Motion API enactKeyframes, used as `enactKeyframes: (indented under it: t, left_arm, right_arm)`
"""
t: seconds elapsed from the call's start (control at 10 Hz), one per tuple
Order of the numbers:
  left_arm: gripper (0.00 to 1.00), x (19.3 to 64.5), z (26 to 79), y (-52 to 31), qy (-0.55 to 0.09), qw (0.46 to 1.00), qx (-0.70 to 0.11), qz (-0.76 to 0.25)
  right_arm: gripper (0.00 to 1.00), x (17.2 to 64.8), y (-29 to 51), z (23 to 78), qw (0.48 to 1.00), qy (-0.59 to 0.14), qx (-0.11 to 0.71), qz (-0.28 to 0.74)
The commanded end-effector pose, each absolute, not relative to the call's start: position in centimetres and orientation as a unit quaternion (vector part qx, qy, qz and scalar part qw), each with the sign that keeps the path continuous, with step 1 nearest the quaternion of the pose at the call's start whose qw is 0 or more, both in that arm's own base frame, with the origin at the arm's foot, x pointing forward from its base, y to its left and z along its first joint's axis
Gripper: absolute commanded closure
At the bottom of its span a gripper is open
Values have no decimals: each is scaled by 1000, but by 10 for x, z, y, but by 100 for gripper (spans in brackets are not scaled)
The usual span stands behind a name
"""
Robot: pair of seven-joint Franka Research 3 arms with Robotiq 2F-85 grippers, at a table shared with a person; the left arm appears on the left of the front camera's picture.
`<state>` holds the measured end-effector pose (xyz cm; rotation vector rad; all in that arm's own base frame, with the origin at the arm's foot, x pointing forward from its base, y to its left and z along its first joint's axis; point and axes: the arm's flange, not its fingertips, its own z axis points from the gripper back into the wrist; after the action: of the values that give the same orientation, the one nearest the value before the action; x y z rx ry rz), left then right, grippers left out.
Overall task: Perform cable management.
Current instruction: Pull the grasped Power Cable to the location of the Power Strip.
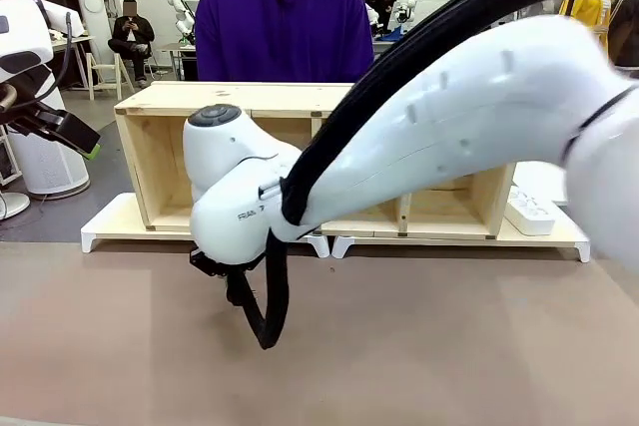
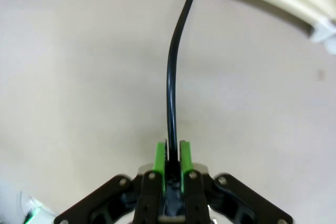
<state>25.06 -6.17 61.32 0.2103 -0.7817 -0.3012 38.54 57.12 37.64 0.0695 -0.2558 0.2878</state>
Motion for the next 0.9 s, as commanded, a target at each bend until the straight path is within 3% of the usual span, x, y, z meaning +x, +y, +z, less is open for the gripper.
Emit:
enactKeyframes:
  t: [0.0,0.8]
  left_arm:
    - [0,251,613,-61,-379,908,107,-142]
    - [0,251,613,-61,-379,908,107,-142]
  right_arm:
    - [86,351,536,390,978,-164,32,121]
    - [86,262,439,442,974,-222,-47,-21]
